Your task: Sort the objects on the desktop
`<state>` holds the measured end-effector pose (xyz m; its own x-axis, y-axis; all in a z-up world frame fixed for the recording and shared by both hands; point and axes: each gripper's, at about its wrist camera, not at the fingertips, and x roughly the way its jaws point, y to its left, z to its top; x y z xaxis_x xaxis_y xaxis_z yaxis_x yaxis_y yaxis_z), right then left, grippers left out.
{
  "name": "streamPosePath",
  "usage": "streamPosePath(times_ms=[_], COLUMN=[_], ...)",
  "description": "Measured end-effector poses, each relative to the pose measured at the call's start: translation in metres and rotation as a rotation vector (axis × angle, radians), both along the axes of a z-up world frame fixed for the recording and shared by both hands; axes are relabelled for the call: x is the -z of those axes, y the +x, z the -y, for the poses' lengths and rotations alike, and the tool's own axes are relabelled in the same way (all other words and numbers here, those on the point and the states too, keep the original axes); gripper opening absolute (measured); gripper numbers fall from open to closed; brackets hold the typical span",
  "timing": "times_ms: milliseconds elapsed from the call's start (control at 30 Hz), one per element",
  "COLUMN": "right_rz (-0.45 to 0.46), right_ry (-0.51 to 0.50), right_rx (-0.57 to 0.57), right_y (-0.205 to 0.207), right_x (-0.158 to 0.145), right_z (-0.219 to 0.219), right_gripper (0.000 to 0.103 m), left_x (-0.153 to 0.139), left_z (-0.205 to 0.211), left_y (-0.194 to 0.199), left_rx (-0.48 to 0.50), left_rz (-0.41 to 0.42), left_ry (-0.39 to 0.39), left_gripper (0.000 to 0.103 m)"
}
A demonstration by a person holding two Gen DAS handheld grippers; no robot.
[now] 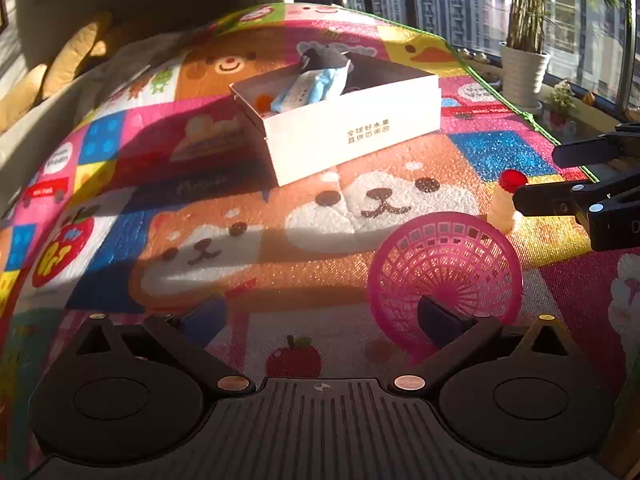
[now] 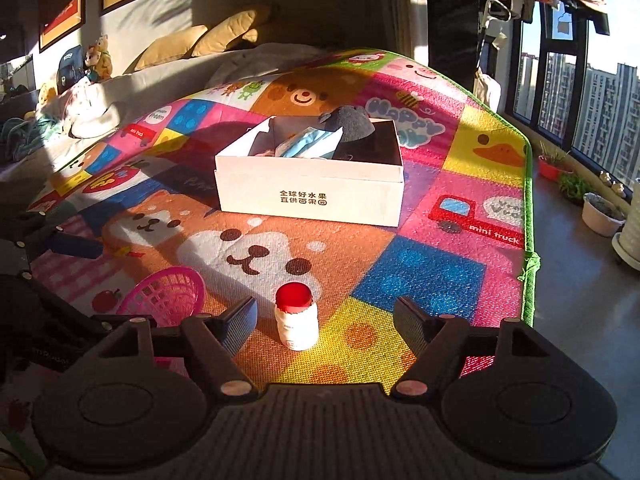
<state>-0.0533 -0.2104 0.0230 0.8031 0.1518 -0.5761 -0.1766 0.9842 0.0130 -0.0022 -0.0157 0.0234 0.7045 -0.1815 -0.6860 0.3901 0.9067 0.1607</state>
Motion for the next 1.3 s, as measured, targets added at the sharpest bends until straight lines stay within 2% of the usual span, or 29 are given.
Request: streamPosePath(times_ms=[133, 267, 333, 433, 533, 767, 800, 833, 933, 1000, 1100, 1167, 1300], right_rz=[0.003, 0.027, 0.035, 0.039, 0.038, 0.03, 0.024, 0.019, -0.007, -0.027, -0.048, -0.079, -0.09], right_ry=[-0.014, -0.034, -0.038, -0.04, -0.042, -0.088, -0.091, -0.089, -0.074, -0.062, -0.087, -0.126, -0.131], right_rx=[-0.011, -0.006, 0.003, 0.025, 0.039, -0.01, -0.02, -0.025, -0.037, -0.055, -0.09, -0.089, -0.077], right_y=[0.002, 0.0, 0.0, 0.0, -0.001, -0.007, -0.005, -0.004, 0.006, 0.014, 0.024, 0.031, 0.025], right_x=[0.0, -0.004, -0.006, -0.008, -0.008, 0.0, 0.002, 0.004, 0.009, 0.012, 0.016, 0.019, 0.014], right_z=[-0.006, -0.007, -0.003, 0.003, 0.008, 0.001, -0.002, -0.004, -0.011, -0.017, -0.028, -0.035, -0.035], right_gripper=[0.075, 0.076, 0.075, 0.076, 0.076, 0.076, 0.076, 0.076, 0.076, 0.071, 0.054, 0.028, 0.025], left_x=[-0.003, -0.009, -0.011, -0.007, 0.002, 0.007, 0.005, 0.004, 0.002, 0.0, -0.002, -0.004, -0.011], left_z=[-0.009, -0.012, -0.005, 0.018, 0.036, 0.037, 0.035, 0.032, 0.022, 0.016, 0.008, 0.003, -0.004], left_y=[0.001, -0.005, -0.011, -0.014, -0.012, -0.008, -0.008, -0.008, -0.008, -0.009, -0.011, -0.015, -0.025], left_rx=[0.016, 0.128, 0.181, 0.211, 0.197, 0.132, 0.125, 0.119, 0.085, 0.062, 0.037, 0.027, 0.017], left_rz=[-0.015, -0.067, -0.071, -0.058, -0.058, -0.061, -0.06, -0.066, -0.071, -0.069, -0.066, -0.054, -0.021], left_ry=[-0.047, -0.18, -0.204, -0.153, -0.101, -0.071, -0.067, -0.062, -0.057, -0.05, -0.048, -0.05, -0.06], left_gripper=[0.103, 0.103, 0.103, 0.103, 0.103, 0.101, 0.091, 0.075, 0.075, 0.075, 0.075, 0.075, 0.075])
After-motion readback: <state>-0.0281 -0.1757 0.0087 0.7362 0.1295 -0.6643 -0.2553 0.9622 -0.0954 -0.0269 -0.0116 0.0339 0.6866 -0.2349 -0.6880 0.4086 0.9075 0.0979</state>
